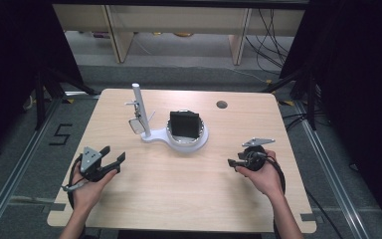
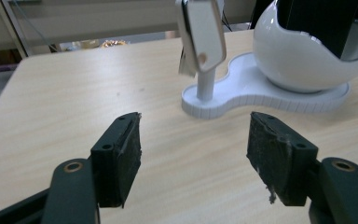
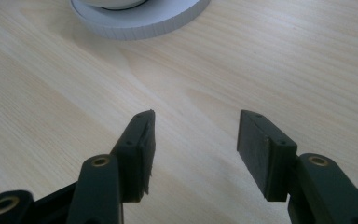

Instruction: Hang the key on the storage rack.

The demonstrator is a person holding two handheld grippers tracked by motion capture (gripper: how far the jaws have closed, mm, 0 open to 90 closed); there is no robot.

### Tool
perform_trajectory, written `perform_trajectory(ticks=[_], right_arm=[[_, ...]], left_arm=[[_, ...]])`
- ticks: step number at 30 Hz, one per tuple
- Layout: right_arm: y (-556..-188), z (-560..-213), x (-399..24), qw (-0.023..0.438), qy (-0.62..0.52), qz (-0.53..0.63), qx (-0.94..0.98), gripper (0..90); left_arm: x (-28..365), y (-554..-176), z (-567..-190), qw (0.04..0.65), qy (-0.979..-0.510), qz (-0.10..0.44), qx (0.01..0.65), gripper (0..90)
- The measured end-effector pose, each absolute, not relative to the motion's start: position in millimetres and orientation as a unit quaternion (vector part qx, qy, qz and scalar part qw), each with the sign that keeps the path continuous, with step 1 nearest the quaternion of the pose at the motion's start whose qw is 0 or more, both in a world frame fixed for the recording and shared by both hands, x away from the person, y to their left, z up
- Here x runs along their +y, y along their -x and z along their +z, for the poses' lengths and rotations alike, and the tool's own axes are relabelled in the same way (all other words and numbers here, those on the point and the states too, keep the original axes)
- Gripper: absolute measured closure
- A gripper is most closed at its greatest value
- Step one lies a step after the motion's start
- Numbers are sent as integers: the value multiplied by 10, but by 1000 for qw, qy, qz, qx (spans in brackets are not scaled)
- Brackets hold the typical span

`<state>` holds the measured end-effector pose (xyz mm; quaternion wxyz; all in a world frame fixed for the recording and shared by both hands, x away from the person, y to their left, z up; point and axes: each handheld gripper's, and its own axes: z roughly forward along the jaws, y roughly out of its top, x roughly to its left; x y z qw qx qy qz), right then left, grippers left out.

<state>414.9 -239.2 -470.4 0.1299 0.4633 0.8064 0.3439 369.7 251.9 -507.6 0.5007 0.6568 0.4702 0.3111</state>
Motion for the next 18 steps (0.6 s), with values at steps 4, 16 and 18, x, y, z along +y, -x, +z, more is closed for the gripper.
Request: perform_trajectory(ticks=[4, 16, 18], right_arm=[[-4147, -4712, -2380, 126, -462, 342, 808, 476], [-4157, -4776, -2383, 135, -447, 342, 816, 465], [-4150, -4775, -2367, 127, -454, 344, 812, 465]], left_arm=[[2533, -3664, -5151, 505, -656, 315, 463, 335], [2526, -3636, -5240, 509, -654, 325, 455, 342], [2532, -3638, -5239, 510, -652, 323, 458, 343]])
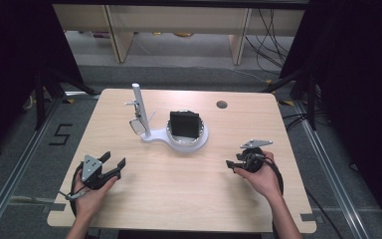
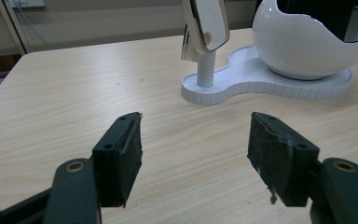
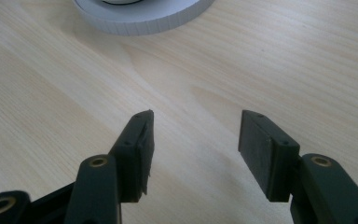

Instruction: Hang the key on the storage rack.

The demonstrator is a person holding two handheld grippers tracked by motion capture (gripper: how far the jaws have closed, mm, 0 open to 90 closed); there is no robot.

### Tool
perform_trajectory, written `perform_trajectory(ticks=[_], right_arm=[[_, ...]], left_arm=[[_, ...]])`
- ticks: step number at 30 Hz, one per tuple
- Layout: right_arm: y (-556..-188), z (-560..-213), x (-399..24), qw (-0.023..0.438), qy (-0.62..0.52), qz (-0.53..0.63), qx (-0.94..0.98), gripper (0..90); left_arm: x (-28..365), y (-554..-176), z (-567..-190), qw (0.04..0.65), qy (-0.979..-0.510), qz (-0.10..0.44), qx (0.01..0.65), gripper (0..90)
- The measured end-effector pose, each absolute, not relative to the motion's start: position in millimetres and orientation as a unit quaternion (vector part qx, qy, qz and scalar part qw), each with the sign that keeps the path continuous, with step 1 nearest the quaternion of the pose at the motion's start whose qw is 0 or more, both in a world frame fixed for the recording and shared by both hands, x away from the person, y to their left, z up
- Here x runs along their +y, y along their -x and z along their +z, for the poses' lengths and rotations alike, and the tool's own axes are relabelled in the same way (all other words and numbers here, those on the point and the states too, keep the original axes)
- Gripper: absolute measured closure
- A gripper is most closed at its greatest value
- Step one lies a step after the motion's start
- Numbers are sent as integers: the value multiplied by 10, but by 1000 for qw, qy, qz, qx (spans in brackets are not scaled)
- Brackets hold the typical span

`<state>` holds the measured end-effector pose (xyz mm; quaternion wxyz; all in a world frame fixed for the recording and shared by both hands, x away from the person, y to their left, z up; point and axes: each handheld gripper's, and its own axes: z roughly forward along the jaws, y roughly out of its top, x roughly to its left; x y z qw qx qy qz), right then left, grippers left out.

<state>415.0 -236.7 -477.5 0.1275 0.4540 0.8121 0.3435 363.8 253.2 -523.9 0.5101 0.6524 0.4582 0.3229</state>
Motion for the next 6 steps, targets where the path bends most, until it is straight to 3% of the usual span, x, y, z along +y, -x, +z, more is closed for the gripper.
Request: perform_trajectory(ticks=[6], right_arm=[[-4153, -4838, -2360, 136, -445, 346, 815, 463]], left_arm=[[2524, -3643, -5240, 511, -650, 323, 461, 349]])
